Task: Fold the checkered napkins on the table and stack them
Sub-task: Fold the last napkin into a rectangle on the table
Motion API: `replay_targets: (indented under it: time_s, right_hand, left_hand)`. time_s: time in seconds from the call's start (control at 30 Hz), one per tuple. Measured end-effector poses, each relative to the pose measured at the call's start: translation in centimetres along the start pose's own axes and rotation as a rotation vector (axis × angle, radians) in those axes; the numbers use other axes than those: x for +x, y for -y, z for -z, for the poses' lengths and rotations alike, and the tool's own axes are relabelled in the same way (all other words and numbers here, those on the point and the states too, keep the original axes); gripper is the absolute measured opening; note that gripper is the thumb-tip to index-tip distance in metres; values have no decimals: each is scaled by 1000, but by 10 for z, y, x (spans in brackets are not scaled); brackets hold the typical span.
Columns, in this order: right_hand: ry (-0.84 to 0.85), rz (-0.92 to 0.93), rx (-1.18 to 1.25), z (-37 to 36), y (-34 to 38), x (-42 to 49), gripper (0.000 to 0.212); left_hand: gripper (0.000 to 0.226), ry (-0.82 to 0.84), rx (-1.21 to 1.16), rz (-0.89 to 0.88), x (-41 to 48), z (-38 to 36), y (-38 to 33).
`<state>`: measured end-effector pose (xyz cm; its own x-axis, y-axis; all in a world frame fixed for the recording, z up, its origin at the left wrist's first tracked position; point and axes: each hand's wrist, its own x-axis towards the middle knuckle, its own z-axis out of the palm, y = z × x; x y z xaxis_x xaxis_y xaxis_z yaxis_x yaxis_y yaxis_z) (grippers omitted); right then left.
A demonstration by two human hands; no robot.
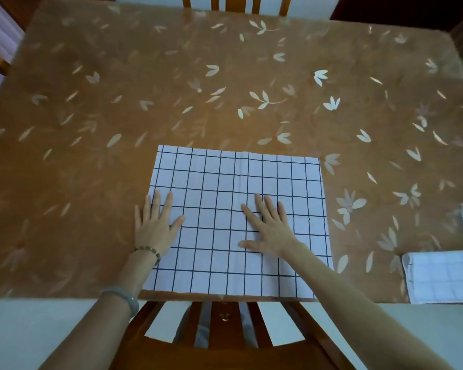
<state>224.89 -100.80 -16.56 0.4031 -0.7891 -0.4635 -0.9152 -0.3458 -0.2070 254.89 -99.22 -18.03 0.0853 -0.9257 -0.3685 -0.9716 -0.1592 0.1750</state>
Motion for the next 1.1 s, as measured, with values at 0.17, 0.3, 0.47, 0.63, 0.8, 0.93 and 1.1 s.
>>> replay_targets:
  time_s: [0.17, 0.3, 0.47, 0.63, 0.8, 0.93, 1.1]
  right_hand:
    - [-9, 6, 10, 1, -1, 6, 99]
    - [-221, 23, 329, 11, -9, 4, 90]
    - [-565, -351, 600, 52, -73, 25, 29]
    - [-575, -539, 522, 78, -137, 46, 29]
    - [-455, -484, 417, 81, -156, 63, 34]
    - [-397, -456, 339, 78, -161, 70, 37]
    - [-332, -450, 289, 80, -165, 79, 30]
  left_hand:
    - [79, 7, 16, 7, 4, 0, 4]
    - [77, -68, -5, -40, 9, 18, 0]
    - [58, -96, -78, -58, 55, 49, 7]
    - [44, -72, -90, -88, 116, 82, -1]
    - [44, -51, -9, -134, 144, 94, -6]
    - [42, -36, -18, -127, 150, 97, -4]
    - [31, -24, -87, -72, 154, 102, -7]
